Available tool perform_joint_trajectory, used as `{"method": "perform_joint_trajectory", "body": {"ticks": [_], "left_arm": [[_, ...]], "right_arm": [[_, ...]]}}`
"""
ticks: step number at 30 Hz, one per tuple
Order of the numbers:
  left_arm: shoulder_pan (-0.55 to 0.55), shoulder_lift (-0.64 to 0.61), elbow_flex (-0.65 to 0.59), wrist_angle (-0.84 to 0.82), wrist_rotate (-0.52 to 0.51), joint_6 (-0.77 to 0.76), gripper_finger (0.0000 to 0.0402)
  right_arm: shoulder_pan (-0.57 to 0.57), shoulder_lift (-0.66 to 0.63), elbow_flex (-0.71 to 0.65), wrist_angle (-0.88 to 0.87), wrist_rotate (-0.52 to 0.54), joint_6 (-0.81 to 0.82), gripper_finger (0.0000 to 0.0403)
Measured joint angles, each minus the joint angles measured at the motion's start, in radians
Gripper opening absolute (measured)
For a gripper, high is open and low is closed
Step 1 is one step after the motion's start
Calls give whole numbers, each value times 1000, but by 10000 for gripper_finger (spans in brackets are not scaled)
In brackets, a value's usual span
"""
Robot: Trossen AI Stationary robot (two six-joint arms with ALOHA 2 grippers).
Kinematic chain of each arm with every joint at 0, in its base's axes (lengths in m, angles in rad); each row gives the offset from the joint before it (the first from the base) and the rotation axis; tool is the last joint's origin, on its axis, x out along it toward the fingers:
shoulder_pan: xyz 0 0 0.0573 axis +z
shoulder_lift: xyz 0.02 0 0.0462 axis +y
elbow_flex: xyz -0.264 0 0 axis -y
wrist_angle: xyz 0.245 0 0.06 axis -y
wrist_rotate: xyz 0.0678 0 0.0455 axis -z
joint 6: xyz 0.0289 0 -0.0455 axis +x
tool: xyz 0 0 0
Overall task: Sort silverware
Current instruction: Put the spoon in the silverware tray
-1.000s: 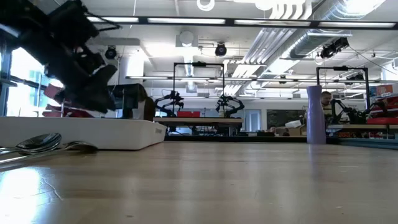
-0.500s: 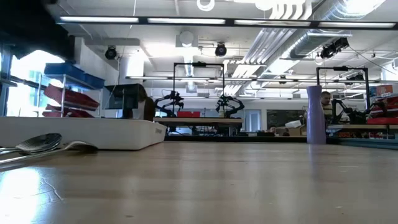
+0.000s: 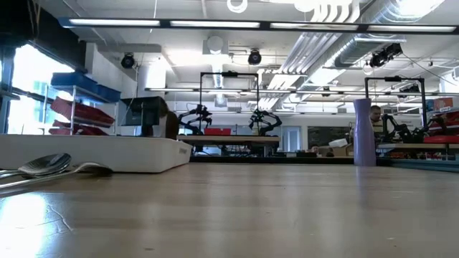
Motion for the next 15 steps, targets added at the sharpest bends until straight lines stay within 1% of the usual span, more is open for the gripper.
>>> {"method": "perform_joint_trajectory", "body": {"ticks": [3, 4, 6, 8, 10, 12, 15], "left_arm": [[25, -6, 103, -426, 8, -152, 14], [34, -3, 127, -535, 8, -190, 10], [48, -1, 145, -651, 6, -244, 3], [67, -1, 132, -687, 19, -281, 3], [91, -1, 102, -671, 95, -282, 13], [113, -1, 69, -645, 162, -271, 34], [128, -2, 27, -596, 195, -266, 79]], "right_arm": [[-1, 0, 0, -4, -7, -21, 254], [-1, 0, 0, -7, -7, -22, 254], [0, 0, 0, -12, -8, -24, 254], [0, 0, 0, -11, -11, -24, 254], [0, 0, 0, -11, -12, -24, 254], [0, 0, 0, -10, -12, -21, 254], [0, 0, 0, -10, -15, -21, 254]]}}
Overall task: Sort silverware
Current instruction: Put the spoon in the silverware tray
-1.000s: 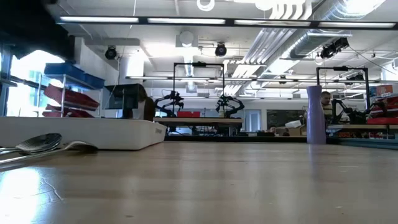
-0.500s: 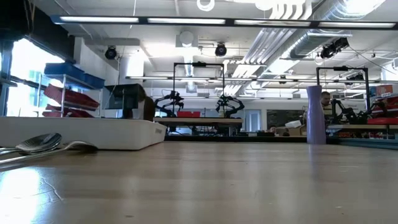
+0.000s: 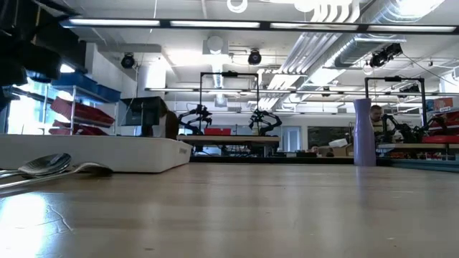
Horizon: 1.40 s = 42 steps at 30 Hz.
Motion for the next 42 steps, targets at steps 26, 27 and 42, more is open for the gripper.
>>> {"method": "perform_joint_trajectory", "body": {"ticks": [26, 27, 42], "left_arm": [[5, -3, -15, 42, -63, -149, 216], [5, -3, -15, 45, -64, -151, 216], [-29, -6, -52, 41, -152, -301, 216]], "right_arm": [[0, 0, 0, 0, -1, -1, 254], [0, 0, 0, 0, -1, -1, 254], [0, 0, 0, -14, -3, 9, 254]]}}
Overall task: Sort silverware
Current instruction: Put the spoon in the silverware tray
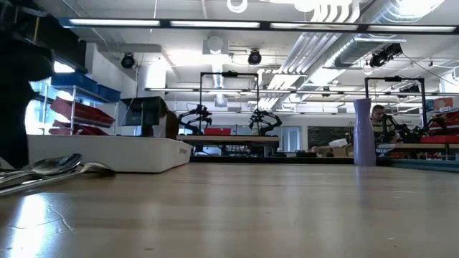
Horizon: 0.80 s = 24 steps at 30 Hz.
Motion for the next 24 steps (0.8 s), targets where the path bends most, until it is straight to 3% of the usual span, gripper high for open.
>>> {"method": "perform_joint_trajectory", "body": {"ticks": [6, 9, 14, 16, 20, 24], "left_arm": [[39, -3, -35, 22, -20, 26, 216], [40, -3, -34, -19, 33, 43, 216], [-3, 2, 6, -206, 186, 8, 216], [-26, 2, 46, -330, 200, -25, 216], [-53, 2, 130, -466, 159, -85, 216], [-50, 1, 135, -385, 69, -111, 216]], "right_arm": [[0, 0, 0, 0, 0, -1, 254], [0, 0, 0, -3, 0, 0, 254], [0, 0, 0, -8, 0, 0, 254], [0, 0, 0, -8, 0, 0, 254], [0, 0, 0, -10, 0, 0, 254], [0, 0, 0, -8, 0, 0, 254]]}}
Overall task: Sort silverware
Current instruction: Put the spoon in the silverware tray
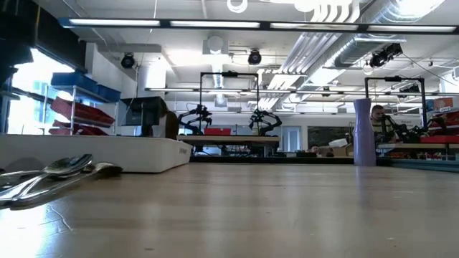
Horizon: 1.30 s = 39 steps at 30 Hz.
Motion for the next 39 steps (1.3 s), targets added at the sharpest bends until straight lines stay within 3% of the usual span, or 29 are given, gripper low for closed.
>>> {"method": "perform_joint_trajectory", "body": {"ticks": [9, 18, 26, 31, 39], "left_arm": [[94, 0, -91, 254, -54, 0, 216], [165, 0, -149, 260, 51, 84, 216], [168, 0, -160, 92, 185, 155, 215], [168, 0, -160, 138, 191, 189, 201], [113, 0, -80, 126, 270, 238, 174]], "right_arm": [[0, 0, 0, -3, 0, 0, 254], [1, 0, 0, -18, 0, 0, 254], [1, 0, 0, -21, 0, 0, 254], [1, 0, 0, -22, 0, 4, 254], [1, 0, 0, -28, 0, 18, 254]]}}
